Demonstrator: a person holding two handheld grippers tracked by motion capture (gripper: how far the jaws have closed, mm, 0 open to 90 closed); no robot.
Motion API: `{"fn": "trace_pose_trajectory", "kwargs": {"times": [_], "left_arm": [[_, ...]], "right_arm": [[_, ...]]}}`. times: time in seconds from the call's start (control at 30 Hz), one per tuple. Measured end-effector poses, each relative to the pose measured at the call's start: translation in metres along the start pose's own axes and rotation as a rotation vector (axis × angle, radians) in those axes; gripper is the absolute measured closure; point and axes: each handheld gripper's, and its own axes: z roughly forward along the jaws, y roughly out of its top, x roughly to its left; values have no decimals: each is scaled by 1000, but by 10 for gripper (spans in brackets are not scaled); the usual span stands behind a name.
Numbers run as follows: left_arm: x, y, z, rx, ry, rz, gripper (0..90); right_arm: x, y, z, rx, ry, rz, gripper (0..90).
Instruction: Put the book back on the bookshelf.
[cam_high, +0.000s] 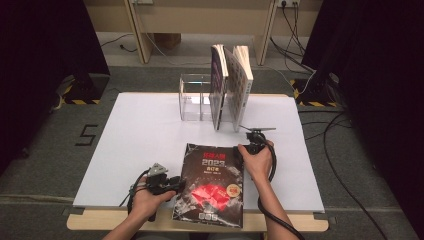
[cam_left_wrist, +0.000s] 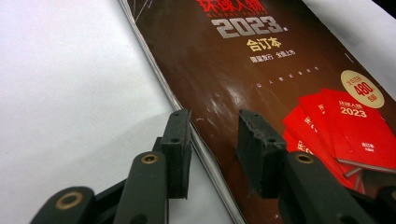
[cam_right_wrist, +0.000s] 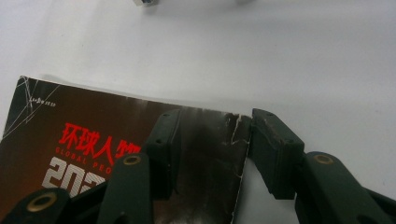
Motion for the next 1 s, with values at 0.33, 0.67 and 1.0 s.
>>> {"fn": "trace_pose_trajectory", "kwargs": {"times": [0.33,0.67,1.0], "left_arm": [[1,0,0,-4,-2,-5,638],[1,-1,-1,-8,-6,-4,639],[1,-1,0,-10,-1,0,641]], "right_arm": [[9,-6,-23,-36,94,42,574],[30,-10,-40,-29,132,-25,653],[31,-14,-42,31,86,-136,855]]}}
